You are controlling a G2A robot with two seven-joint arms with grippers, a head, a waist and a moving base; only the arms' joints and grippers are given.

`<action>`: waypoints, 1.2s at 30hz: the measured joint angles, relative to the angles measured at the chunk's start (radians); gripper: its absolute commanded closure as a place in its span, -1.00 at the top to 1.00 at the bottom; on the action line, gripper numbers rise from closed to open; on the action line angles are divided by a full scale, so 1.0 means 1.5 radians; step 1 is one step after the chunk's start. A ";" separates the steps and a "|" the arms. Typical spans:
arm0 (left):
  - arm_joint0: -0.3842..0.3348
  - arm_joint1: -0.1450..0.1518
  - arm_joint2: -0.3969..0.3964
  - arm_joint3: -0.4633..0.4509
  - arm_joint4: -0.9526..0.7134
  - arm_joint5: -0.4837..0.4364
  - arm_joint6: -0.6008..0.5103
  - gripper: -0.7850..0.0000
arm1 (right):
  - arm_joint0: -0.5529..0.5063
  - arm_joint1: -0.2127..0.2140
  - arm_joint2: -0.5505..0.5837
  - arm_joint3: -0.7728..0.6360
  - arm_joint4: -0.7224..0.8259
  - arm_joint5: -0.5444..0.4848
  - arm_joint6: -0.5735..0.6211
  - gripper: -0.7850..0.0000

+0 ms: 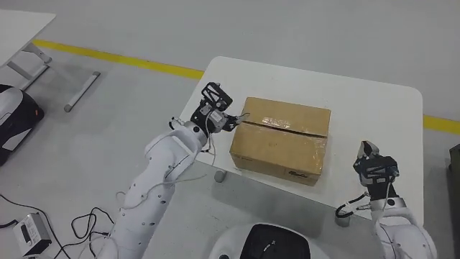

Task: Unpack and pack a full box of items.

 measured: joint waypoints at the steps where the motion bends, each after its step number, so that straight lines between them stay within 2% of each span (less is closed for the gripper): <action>1: -0.006 -0.002 0.025 0.005 0.007 -0.002 -0.003 1.00 | -0.008 0.001 0.011 0.000 0.004 0.000 -0.003 -1.00; 5: -0.046 -0.011 0.128 0.039 0.049 0.002 -0.010 1.00 | -0.036 0.007 0.055 0.003 0.031 -0.003 -0.014 -1.00; 9: -0.109 -0.024 0.228 0.093 0.124 0.020 -0.011 1.00 | -0.048 0.010 0.078 0.013 0.042 -0.012 -0.022 -1.00; 15: -0.192 -0.044 0.326 0.176 0.243 0.065 -0.008 1.00 | -0.054 0.012 0.088 0.020 0.051 -0.017 -0.033 -1.00; 21: -0.248 -0.062 0.380 0.259 0.287 0.085 -0.030 1.00 | -0.055 0.012 0.090 0.022 0.054 -0.019 -0.044 -1.00; 28: -0.292 -0.081 0.411 0.341 0.334 0.134 -0.046 1.00 | -0.056 0.013 0.088 0.023 0.053 -0.022 -0.049 -1.00; 36: -0.304 -0.088 0.422 0.382 0.384 0.098 -0.061 1.00 | -0.055 0.014 0.083 0.026 0.054 -0.021 -0.050 -1.00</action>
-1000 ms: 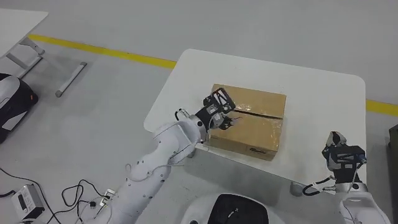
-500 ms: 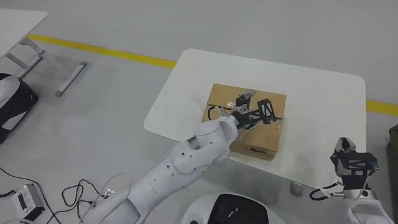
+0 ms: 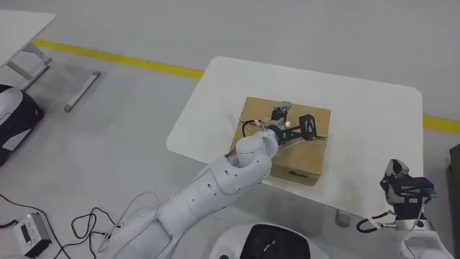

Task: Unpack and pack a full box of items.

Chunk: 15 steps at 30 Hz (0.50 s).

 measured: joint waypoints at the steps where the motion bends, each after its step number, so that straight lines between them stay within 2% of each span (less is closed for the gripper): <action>1: 0.000 0.000 -0.001 0.001 0.005 -0.001 -0.001 1.00 | 0.000 0.000 -0.001 0.000 0.000 0.001 0.000 -1.00; 6: 0.011 -0.001 -0.011 -0.003 0.016 -0.007 0.001 1.00 | -0.002 0.000 -0.005 -0.002 0.001 0.004 -0.001 -1.00; 7: 0.011 -0.001 -0.013 -0.001 0.017 -0.007 0.002 0.80 | -0.003 0.000 -0.005 -0.003 0.001 0.005 -0.001 -1.00; 8: 0.012 -0.002 -0.015 0.001 0.018 -0.006 0.004 0.00 | -0.004 0.000 -0.006 -0.004 0.001 0.006 -0.001 -1.00; 9: 0.011 -0.003 -0.016 0.006 0.020 -0.003 0.007 -0.70 | -0.004 0.000 -0.007 -0.005 0.001 0.007 -0.001 -1.00; 10: 0.009 -0.004 -0.017 0.010 0.021 0.001 0.009 -1.00 | -0.004 0.000 -0.008 -0.006 0.001 0.008 0.000 -1.00; 15: 0.003 -0.009 -0.025 0.022 0.014 0.019 0.028 -1.00 | -0.007 0.000 -0.009 -0.010 0.001 0.013 0.000 -1.00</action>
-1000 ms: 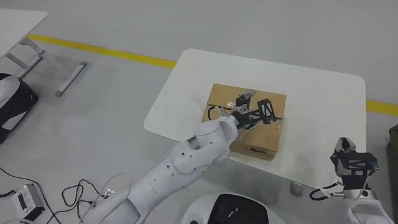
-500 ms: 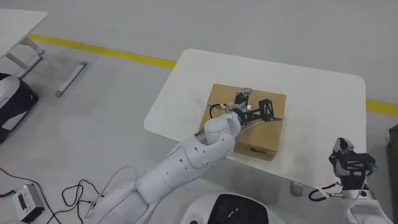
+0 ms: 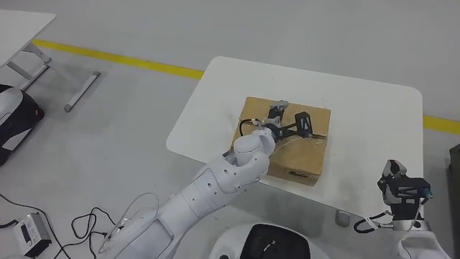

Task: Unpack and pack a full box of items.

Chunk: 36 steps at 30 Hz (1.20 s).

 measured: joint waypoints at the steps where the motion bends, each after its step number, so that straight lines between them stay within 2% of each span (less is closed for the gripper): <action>1: -0.001 -0.001 -0.002 0.000 -0.001 -0.001 0.003 -1.00 | 0.000 0.000 0.000 0.000 0.001 0.001 0.000 -1.00; 6: 0.000 -0.002 -0.014 -0.006 -0.013 -0.023 0.019 -1.00 | -0.004 0.000 -0.002 -0.001 0.002 0.007 -0.001 -1.00; 11: 0.014 0.000 -0.027 -0.042 -0.011 -0.044 0.024 -1.00 | -0.007 0.000 -0.002 -0.002 0.003 0.011 -0.001 -1.00; 22: 0.090 0.009 -0.063 -0.186 -0.045 -0.124 0.006 -1.00 | -0.014 0.001 0.002 -0.011 0.006 0.014 -0.006 -1.00; 23: 0.095 0.010 -0.066 -0.197 -0.044 -0.128 0.004 -0.79 | -0.014 0.001 0.002 -0.011 0.006 0.013 -0.006 -1.00; 24: 0.101 0.011 -0.069 -0.207 -0.043 -0.131 0.002 -0.20 | -0.014 0.001 0.002 -0.012 0.007 0.013 -0.006 -1.00; 25: 0.103 0.011 -0.071 -0.211 -0.042 -0.132 0.000 0.65 | -0.014 0.001 0.002 -0.013 0.007 0.013 -0.006 -1.00; 27: 0.101 0.011 -0.072 -0.210 -0.036 -0.131 -0.003 1.00 | -0.014 0.001 0.003 -0.013 0.008 0.013 -0.007 -1.00; 36: 0.030 -0.007 -0.045 -0.157 -0.024 -0.096 0.012 1.00 | -0.018 0.002 0.006 -0.014 0.009 0.011 -0.010 -1.00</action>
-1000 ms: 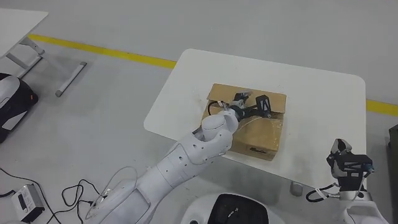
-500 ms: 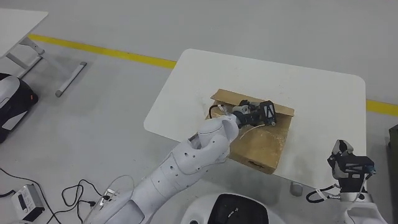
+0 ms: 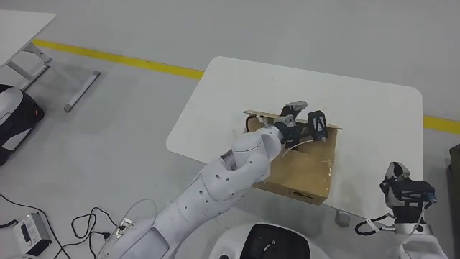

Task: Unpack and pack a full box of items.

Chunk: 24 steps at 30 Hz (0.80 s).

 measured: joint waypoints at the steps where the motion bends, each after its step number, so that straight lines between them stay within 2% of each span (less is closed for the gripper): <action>1: -0.010 -0.003 0.004 0.007 -0.001 0.005 0.001 1.00 | -0.001 0.000 0.001 0.000 0.001 0.000 0.000 -1.00; 5: -0.060 -0.016 0.025 0.049 -0.001 0.026 0.010 1.00 | -0.004 0.001 0.002 -0.002 0.003 -0.002 0.000 -1.00; 11: -0.158 -0.046 0.068 0.159 -0.004 0.063 0.014 1.00 | -0.007 0.001 0.003 -0.006 0.003 -0.002 0.000 -1.00; 18: -0.251 -0.094 0.119 0.329 -0.055 0.111 -0.004 1.00 | -0.010 0.002 0.008 -0.012 0.006 -0.001 0.002 -1.00; 24: -0.299 -0.131 0.153 0.452 -0.087 0.139 0.003 1.00 | -0.005 0.002 0.010 -0.012 0.008 -0.004 0.007 -1.00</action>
